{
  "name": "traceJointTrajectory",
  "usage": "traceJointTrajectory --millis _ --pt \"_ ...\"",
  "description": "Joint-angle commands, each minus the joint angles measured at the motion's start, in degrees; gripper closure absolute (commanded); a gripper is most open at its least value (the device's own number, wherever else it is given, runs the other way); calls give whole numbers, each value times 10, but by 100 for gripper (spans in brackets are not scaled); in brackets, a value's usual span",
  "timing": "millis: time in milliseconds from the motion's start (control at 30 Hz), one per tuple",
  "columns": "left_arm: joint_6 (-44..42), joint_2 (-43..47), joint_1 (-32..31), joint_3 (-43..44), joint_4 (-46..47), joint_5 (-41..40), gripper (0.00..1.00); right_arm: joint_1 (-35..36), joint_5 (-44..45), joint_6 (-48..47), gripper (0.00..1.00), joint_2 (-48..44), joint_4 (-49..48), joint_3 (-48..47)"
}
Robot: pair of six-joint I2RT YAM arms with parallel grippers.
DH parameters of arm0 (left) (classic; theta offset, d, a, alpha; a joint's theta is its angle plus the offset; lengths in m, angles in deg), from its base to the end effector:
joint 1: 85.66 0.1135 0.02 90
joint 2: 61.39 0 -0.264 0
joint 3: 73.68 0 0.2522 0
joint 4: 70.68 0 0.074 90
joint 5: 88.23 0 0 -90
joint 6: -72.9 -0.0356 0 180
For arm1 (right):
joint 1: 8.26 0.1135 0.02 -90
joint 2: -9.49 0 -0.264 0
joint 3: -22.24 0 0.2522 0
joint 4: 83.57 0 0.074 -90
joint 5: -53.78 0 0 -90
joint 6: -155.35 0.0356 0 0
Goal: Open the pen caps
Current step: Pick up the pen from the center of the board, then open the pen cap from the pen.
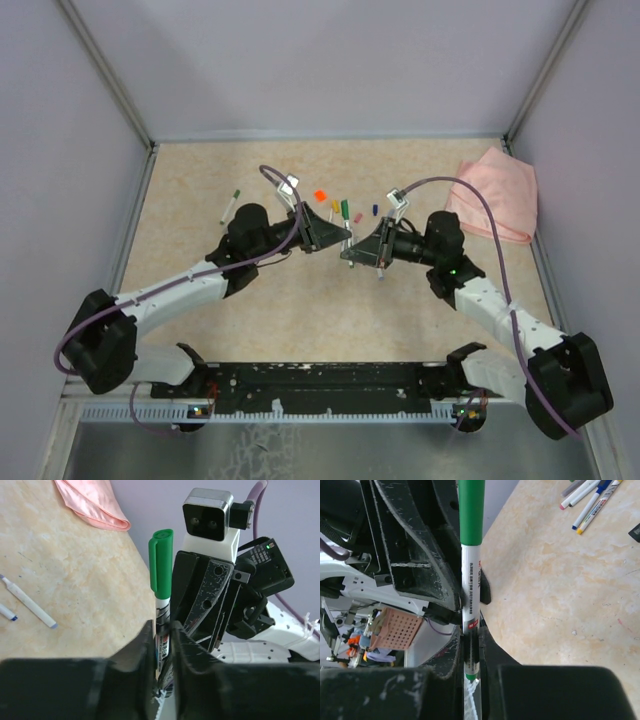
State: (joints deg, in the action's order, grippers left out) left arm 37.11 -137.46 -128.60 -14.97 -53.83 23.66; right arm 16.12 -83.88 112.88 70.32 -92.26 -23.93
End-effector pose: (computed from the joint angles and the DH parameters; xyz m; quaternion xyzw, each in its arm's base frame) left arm 0.2136 -0.2169 0.2935 0.0645 0.7071 -0.6075 0.3562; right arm 0.2011 0.1200 0.2700 -0.1286 0.7201 0.6025 0.3194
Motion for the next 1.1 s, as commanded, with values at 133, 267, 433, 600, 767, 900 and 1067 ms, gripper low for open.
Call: traceJointTrajectory --millis 133,267,433,600,767,900,1067 --pt "-6 29 46 6 -17 19 44 8 -17 -8 100 -8 -31 -12" --pt "0 22 79 21 -14 77 33 8 -39 16 100 -3 -77 0" --pt "9 -18 89 61 4 147 32 8 -59 42 100 7 -125 8" --pt "44 -53 88 77 79 186 32 8 -69 55 100 12 -145 12" --pt "56 -67 88 87 109 195 40 8 -78 65 100 16 -159 16" --pt "75 -80 88 88 147 199 54 8 -85 72 100 24 -174 18" --pt "93 -93 89 88 169 203 56 8 -88 73 100 30 -177 19"
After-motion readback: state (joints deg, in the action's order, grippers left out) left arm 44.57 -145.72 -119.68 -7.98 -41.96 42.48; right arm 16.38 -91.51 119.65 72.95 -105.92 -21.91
